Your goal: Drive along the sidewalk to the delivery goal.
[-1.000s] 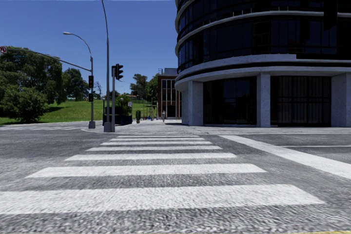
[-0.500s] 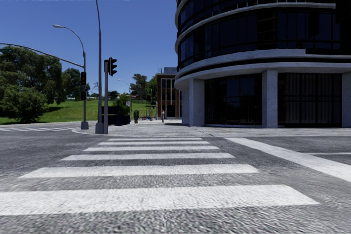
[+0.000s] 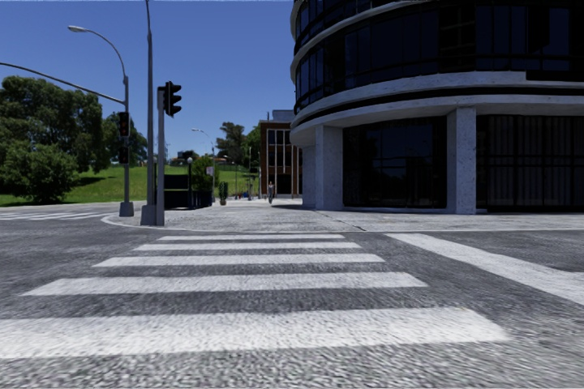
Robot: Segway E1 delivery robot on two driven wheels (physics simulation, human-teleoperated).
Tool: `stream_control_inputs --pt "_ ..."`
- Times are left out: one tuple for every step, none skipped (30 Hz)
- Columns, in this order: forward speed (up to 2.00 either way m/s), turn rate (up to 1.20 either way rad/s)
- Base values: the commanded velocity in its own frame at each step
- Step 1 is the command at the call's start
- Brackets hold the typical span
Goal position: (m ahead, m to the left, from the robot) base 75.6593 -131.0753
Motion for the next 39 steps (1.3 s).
stream_control_inputs --pt "2.00 0.00" --pt "2.00 0.00" --pt "2.00 0.00" --pt "2.00 0.00" --pt "2.00 0.00" --pt "2.00 0.00" --pt "2.00 0.00" --pt "2.00 0.00" --pt "2.00 0.00" --pt "2.00 0.00" --pt "2.00 0.00" --pt "2.00 0.00" --pt "2.00 0.00" --pt "2.00 0.00" --pt "2.00 0.00" --pt "2.00 0.00" --pt "2.00 0.00" --pt "2.00 0.00" --pt "2.00 0.00" --pt "2.00 0.00" --pt "2.00 0.00" --pt "2.00 0.00" --pt "2.00 0.00" --pt "2.00 0.00" --pt "2.00 0.00" --pt "2.00 0.00" --pt "2.00 0.00" --pt "2.00 0.00" --pt "2.00 0.00" --pt "2.00 0.00" --pt "2.00 0.00" --pt "2.00 0.00" --pt "2.00 0.00" --pt "2.00 0.00" --pt "2.00 0.00" --pt "2.00 0.00" --pt "2.00 0.00" --pt "2.00 0.00" --pt "2.00 0.00"
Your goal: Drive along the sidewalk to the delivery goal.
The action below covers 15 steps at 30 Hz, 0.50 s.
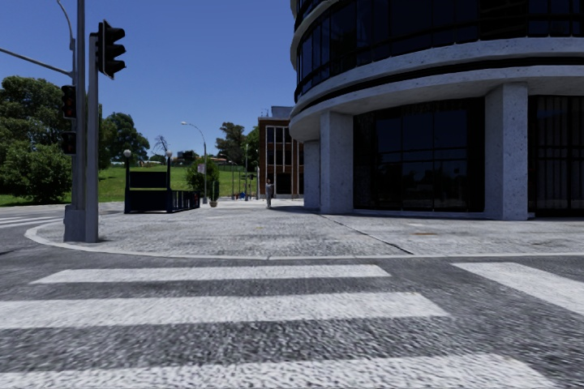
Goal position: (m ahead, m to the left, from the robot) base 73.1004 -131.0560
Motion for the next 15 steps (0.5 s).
stream_control_inputs --pt "2.00 0.00" --pt "2.00 0.00" --pt "2.00 0.00" --pt "2.00 0.00" --pt "2.00 0.00" --pt "2.00 0.00" --pt "2.00 0.00" --pt "2.00 0.00" --pt "2.00 0.00" --pt "2.00 0.00" --pt "2.00 0.00" --pt "2.00 0.00" --pt "2.00 0.00" --pt "2.00 0.00" --pt "2.00 0.00"
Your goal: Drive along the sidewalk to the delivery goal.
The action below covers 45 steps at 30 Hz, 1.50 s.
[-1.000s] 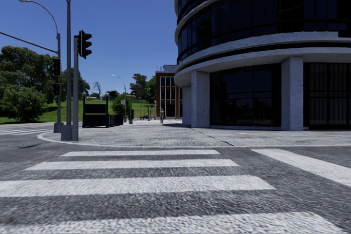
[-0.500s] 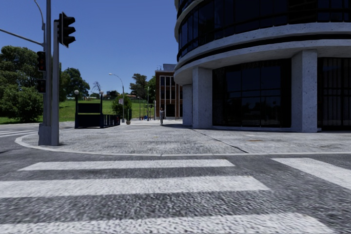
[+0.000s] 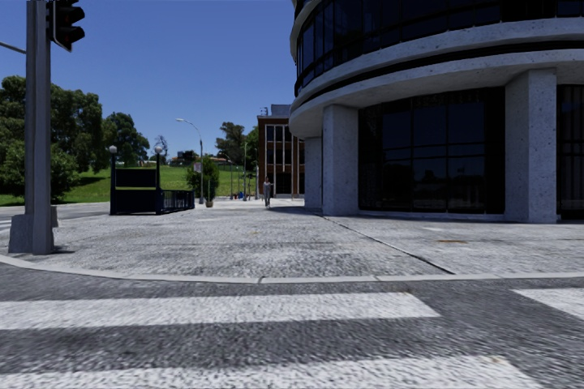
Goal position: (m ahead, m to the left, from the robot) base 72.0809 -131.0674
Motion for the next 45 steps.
stream_control_inputs --pt "2.00 0.00" --pt "2.00 0.00" --pt "2.00 0.00" --pt "2.00 0.00" --pt "2.00 0.00" --pt "2.00 0.00" --pt "2.00 0.00" --pt "2.00 0.00" --pt "2.00 0.00" --pt "2.00 -0.01" --pt "2.00 -0.11" --pt "2.00 -0.20" --pt "2.00 -0.20" --pt "2.00 -0.29" --pt "2.00 -0.36" --pt "2.00 -0.38" --pt "2.00 -0.38" --pt "2.00 -0.40" --pt "2.00 -0.42" --pt "1.92 -0.45" --pt "1.92 -0.45" --pt "1.85 -0.45" --pt "1.80 -0.46" --pt "1.80 -0.46" --pt "1.77 -0.49" --pt "1.70 -0.54" --pt "1.66 -0.56" --pt "1.66 -0.56" --pt "1.66 -0.56" --pt "1.65 -0.57" --pt "1.65 -0.57" --pt "1.65 -0.57" --pt "1.65 -0.57" --pt "1.65 -0.57" --pt "1.65 -0.57" --pt "1.61 -0.57" --pt "1.55 -0.57" --pt "1.54 -0.57" --pt "1.54 -0.57" --pt "1.53 -0.57" --pt "1.53 -0.57" --pt "1.53 -0.57" --pt "1.53 -0.57" --pt "1.53 -0.57" --pt "1.53 -0.57"
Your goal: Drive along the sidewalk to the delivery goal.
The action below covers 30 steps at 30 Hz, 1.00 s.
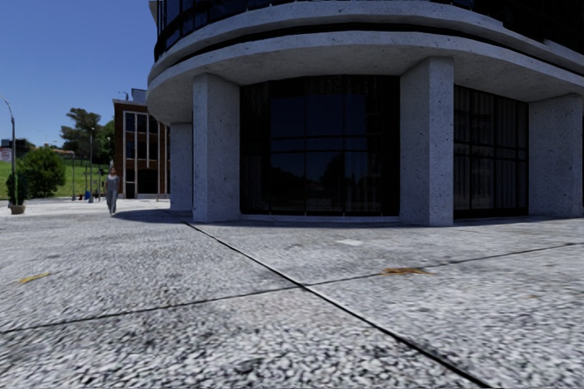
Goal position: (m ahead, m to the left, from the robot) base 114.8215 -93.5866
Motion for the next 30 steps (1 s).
stream_control_inputs --pt "1.53 -0.57" --pt "1.52 -0.57" --pt "1.52 -0.57" --pt "1.51 -0.57" --pt "1.50 -0.57" --pt "1.45 -0.57" --pt "1.45 -0.57" --pt "1.40 -0.57" --pt "1.36 -0.57" --pt "1.36 -0.57" --pt "1.36 -0.57" --pt "1.35 -0.57" --pt "1.35 -0.57" --pt "1.35 -0.57" --pt "1.35 -0.57" --pt "1.35 -0.57" --pt "1.35 -0.57" --pt "1.35 -0.57" --pt "1.35 -0.57" --pt "1.35 -0.57" --pt "1.35 -0.57" --pt "1.35 -0.57" --pt "1.35 -0.57" --pt "1.35 -0.57" --pt "1.35 -0.57" --pt "1.35 -0.57" --pt "1.35 -0.57" --pt "1.35 -0.57" --pt "1.35 -0.57" --pt "1.35 -0.57"
